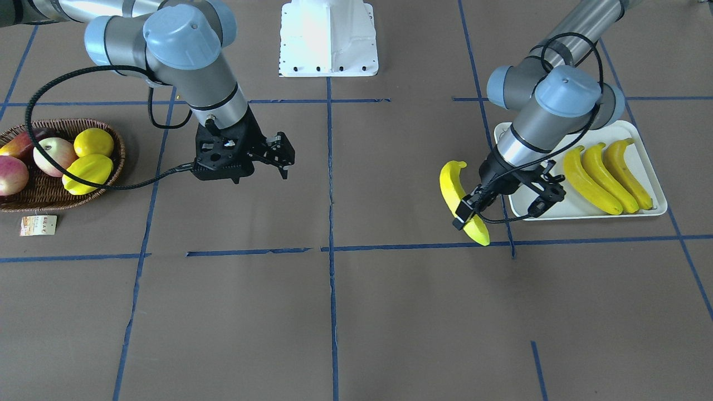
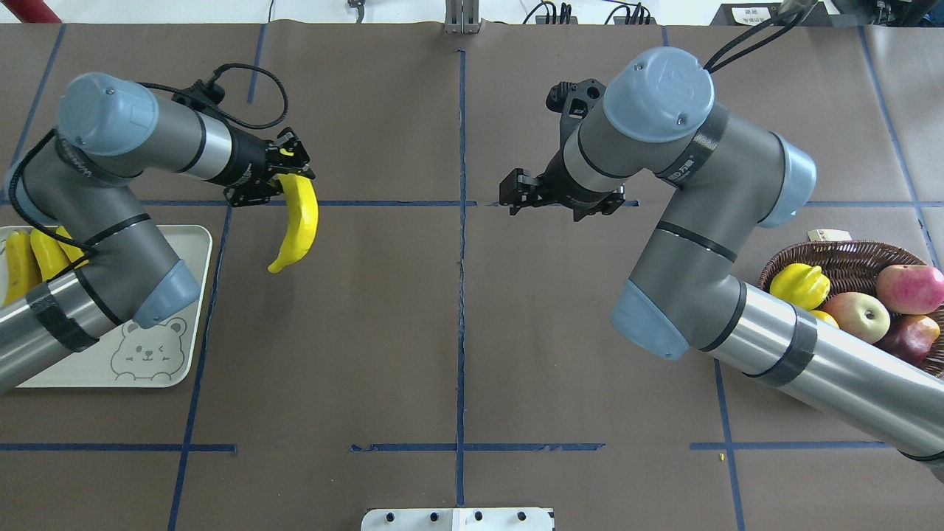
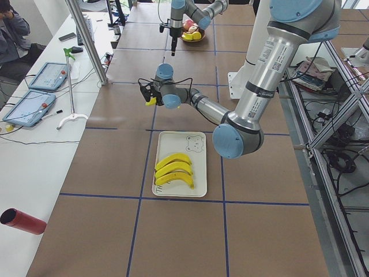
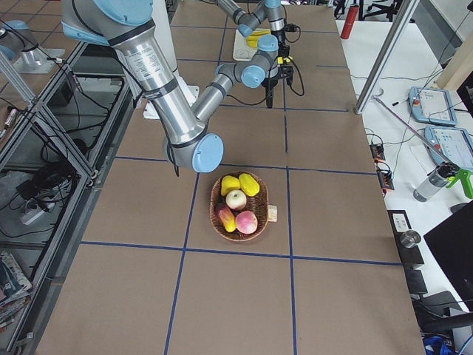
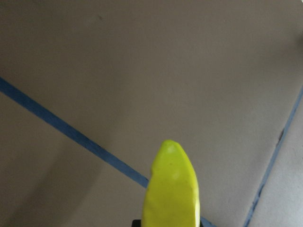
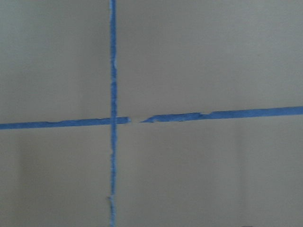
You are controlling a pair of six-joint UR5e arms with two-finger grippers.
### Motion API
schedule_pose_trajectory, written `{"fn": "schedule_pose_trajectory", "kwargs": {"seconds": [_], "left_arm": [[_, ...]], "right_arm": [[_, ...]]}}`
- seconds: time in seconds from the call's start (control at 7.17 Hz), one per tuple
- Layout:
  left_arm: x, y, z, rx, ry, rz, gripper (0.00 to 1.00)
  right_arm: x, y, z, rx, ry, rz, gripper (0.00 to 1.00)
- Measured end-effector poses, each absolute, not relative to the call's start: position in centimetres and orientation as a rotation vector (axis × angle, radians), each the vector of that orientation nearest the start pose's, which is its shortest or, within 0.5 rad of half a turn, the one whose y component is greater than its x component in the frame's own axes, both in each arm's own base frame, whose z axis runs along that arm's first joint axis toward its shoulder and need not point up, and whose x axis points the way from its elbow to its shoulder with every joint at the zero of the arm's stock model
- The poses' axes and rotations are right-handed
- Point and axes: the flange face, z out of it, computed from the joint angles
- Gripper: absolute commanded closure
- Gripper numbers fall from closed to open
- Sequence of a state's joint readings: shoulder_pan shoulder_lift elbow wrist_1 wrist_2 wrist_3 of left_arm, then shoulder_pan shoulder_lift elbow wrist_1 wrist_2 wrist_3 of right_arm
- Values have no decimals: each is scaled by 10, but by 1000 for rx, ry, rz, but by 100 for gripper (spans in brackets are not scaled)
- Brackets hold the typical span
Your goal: Transfer all bananas from basket to plate
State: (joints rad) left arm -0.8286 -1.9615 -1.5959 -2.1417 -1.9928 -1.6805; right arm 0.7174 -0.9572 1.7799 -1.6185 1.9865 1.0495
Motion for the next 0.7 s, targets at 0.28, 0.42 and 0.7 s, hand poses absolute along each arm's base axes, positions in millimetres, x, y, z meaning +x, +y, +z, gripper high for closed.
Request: {"fn": "schedule_pose_trajectory", "kwargs": {"seconds": [0.28, 0.42, 0.7], "left_arm": [[337, -524, 398, -1, 866, -544, 100], [320, -511, 424, 0, 804, -496, 100], [295, -489, 479, 1, 719, -390, 97]], "right_arm": [[-381, -513, 232, 124, -713, -89, 0], [-349, -525, 238, 127, -661, -153, 0], [-279, -550, 269, 119, -626, -300, 0]]}}
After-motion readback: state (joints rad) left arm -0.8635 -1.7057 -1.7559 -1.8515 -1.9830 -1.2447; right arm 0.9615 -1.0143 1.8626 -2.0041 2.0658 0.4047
